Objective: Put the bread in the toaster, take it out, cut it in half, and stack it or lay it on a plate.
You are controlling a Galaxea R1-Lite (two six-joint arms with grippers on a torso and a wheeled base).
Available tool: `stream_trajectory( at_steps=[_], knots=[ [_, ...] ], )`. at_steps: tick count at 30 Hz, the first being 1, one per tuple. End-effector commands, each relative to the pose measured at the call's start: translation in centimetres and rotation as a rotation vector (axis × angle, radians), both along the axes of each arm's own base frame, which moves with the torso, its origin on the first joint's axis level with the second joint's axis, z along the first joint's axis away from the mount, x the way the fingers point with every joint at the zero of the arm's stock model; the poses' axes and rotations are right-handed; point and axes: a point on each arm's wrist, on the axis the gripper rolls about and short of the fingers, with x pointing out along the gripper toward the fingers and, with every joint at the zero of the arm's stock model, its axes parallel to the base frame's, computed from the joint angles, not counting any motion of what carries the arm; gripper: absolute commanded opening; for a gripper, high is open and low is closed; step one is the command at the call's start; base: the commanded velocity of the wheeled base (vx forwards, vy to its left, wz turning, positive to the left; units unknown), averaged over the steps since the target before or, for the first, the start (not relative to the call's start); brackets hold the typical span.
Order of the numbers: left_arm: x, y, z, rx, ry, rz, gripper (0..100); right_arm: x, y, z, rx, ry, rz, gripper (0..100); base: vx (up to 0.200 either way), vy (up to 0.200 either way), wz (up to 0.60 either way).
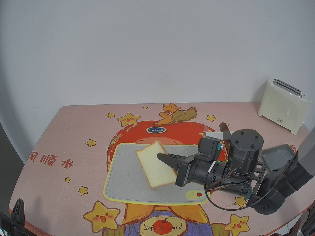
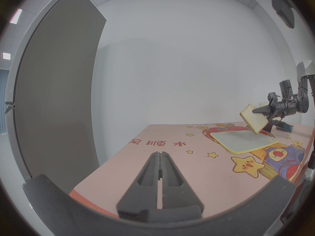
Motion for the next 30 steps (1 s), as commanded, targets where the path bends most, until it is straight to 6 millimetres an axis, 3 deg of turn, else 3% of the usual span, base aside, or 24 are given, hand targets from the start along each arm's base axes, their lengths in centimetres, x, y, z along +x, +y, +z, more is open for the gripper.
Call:
stream_trajectory(
  at_steps=[1,10,11,25,30],
  knots=[
    [0.1,0.0,-0.5,-0.001,0.016,0.0,0,-0.1,0.0,-0.1,-0.003,0.002,0.003,0,0.0,0.0,0.0],
    [0.1,0.0,-0.5,0.0,0.016,0.0,0,-0.4,0.1,-0.1,-0.006,0.0,0.006,0,0.0,0.0,0.0],
    [0.1,0.0,-0.5,0.0,0.016,0.0,0,-0.4,0.1,0.0,-0.005,-0.003,0.008,100,0.0,0.0,0.0],
    [0.1,0.0,-0.5,0.0,0.016,0.0,0,-1.0,-0.5,1.1,0.01,-0.027,0.008,100,0.0,0.0,0.0],
    [0.1,0.0,-0.5,0.0,0.016,0.0,0,-1.7,0.3,0.6,-0.082,0.008,-0.021,100,0.0,0.0,0.0]
  ],
)
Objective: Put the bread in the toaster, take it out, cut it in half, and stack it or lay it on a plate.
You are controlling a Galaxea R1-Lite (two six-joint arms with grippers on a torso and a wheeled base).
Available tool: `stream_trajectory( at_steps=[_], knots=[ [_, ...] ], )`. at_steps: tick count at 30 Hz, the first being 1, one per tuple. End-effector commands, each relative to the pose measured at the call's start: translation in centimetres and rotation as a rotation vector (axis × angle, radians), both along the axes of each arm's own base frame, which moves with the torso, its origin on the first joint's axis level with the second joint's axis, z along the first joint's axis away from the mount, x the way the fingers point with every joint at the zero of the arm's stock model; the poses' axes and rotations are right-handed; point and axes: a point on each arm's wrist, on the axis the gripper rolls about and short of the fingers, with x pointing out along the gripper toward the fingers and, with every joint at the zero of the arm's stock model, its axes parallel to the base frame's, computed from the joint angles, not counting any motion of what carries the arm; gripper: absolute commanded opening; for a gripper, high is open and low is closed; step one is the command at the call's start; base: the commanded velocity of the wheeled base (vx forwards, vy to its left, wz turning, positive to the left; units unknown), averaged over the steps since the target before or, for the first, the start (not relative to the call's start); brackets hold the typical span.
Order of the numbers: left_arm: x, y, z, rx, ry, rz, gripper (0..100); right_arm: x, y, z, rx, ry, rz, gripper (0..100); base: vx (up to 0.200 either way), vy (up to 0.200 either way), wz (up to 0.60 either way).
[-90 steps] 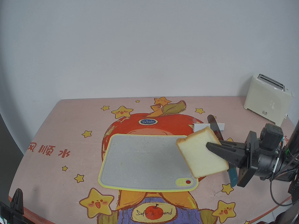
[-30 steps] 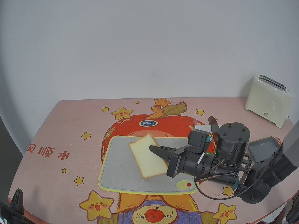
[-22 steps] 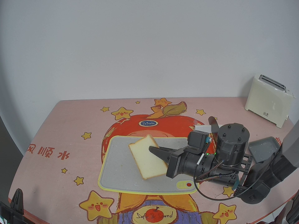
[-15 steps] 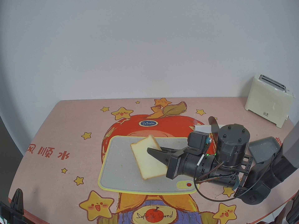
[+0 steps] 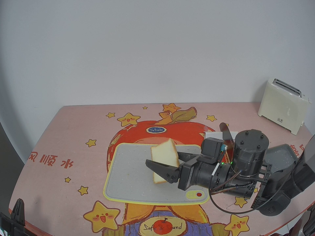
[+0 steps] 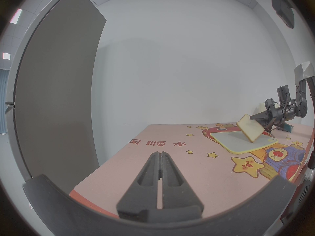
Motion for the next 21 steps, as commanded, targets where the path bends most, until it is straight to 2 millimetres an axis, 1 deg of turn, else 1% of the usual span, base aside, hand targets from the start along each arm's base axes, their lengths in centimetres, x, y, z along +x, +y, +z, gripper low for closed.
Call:
stream_trajectory(
  at_steps=[1,5,10,14,19,21],
  knots=[
    [0.1,0.0,-0.5,0.001,0.018,0.0,0,-0.4,0.7,0.5,-0.049,-0.021,-0.039,100,0.0,0.0,0.0],
    [0.1,0.0,-0.5,-0.001,0.018,0.0,0,-0.5,0.7,1.1,-0.051,-0.038,-0.049,100,0.0,0.0,0.0],
    [0.1,0.0,-0.5,0.001,0.017,0.0,0,-1.2,0.2,1.9,-0.069,-0.031,-0.045,100,0.0,0.0,0.0],
    [0.1,0.0,-0.5,0.001,0.018,0.0,0,-1.4,0.0,1.2,-0.136,0.011,-0.07,100,0.0,0.0,0.0],
    [0.1,0.0,-0.5,0.001,0.017,0.0,0,-1.5,-0.2,1.7,-0.146,0.009,-0.098,100,0.0,0.0,0.0],
    [0.1,0.0,-0.5,0.001,0.017,0.0,0,-1.6,-0.5,1.5,-0.17,0.029,-0.1,100,0.0,0.0,0.0]
  ],
)
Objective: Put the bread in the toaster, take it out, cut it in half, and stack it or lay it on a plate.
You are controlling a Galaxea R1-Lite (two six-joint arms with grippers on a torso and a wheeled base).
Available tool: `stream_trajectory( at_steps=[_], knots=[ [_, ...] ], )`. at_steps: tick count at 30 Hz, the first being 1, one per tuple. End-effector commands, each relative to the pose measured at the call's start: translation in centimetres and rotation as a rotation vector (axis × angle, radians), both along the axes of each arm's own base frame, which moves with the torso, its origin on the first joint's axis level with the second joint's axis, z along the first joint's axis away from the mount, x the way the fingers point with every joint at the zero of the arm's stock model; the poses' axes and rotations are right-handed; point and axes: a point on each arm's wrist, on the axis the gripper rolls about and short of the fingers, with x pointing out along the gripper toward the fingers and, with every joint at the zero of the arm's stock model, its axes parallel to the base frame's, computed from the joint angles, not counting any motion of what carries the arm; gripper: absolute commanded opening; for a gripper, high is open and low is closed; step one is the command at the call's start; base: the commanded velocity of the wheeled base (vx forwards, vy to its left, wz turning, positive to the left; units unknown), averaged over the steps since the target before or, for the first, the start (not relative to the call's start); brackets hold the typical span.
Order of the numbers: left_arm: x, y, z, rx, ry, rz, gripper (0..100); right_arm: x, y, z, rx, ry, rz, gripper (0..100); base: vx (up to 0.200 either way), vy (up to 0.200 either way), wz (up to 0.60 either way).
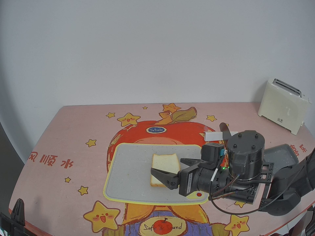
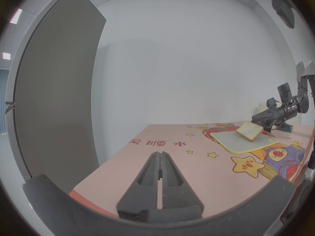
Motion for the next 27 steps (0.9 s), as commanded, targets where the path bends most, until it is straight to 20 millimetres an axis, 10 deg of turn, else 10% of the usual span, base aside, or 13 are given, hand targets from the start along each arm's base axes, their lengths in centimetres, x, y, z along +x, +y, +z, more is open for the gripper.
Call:
stream_trajectory(
  at_steps=[1,23,24,27],
  knots=[
    [0.12,0.0,-0.5,0.001,0.018,0.0,0,-0.3,-0.46,0.4,-0.01,0.013,-0.005,100,0.0,0.0,0.0],
    [0.12,0.0,-0.48,0.001,0.016,0.0,0,-0.67,-0.9,0.12,-0.009,0.08,-0.036,100,0.0,0.0,0.0],
    [0.12,0.0,-0.48,-0.001,0.016,0.0,0,-0.71,-0.97,0.08,-0.013,0.08,-0.042,0,0.0,0.0,0.0],
    [0.12,0.0,-0.48,0.001,0.016,0.0,0,-0.6,-1.07,0.07,-0.016,0.077,-0.053,0,0.0,0.0,0.0]
  ],
)
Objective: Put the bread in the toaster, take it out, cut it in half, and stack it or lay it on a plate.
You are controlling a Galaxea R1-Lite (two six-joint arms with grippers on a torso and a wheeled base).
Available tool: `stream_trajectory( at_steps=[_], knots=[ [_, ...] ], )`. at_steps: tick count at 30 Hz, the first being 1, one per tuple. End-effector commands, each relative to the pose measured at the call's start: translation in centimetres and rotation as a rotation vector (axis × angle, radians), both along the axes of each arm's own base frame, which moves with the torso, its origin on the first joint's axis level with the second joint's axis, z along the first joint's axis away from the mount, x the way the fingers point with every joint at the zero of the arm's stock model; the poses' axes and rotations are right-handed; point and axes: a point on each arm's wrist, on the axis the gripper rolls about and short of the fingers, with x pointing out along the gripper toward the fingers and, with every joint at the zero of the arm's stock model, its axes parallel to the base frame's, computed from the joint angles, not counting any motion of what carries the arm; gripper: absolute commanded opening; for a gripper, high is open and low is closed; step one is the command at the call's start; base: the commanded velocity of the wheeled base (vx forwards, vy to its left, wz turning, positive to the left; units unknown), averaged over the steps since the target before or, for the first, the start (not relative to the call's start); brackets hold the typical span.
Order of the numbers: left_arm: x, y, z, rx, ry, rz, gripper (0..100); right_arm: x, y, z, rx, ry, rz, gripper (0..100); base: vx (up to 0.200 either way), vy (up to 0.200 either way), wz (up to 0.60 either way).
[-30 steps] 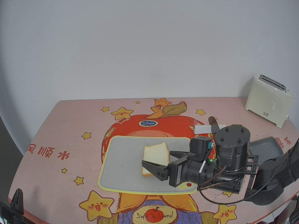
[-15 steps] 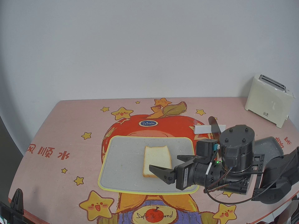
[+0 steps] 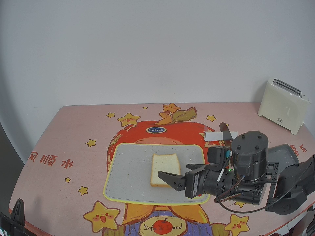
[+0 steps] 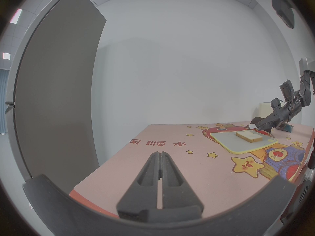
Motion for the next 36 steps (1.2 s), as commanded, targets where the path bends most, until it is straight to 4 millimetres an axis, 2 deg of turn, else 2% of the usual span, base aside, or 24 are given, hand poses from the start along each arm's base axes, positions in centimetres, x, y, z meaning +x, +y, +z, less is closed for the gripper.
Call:
stream_trajectory(
  at_steps=[1,16,27,36],
  knots=[
    [0.1,0.0,-0.5,0.001,0.016,0.0,0,0.1,-0.1,0.0,-0.003,-0.001,-0.007,0,0.0,0.0,0.0],
    [0.1,0.0,-0.5,0.001,0.016,0.0,0,0.1,0.2,-0.6,-0.116,0.014,-0.077,0,0.0,0.0,0.0],
    [0.1,0.0,-0.5,-0.001,0.016,0.0,0,0.1,-0.6,-1.5,-0.204,0.067,-0.109,0,0.0,0.0,0.0],
    [0.1,0.0,-0.5,0.001,0.016,0.0,0,-0.1,-0.1,-1.6,-0.203,0.066,-0.091,0,0.0,0.0,0.0]
  ],
)
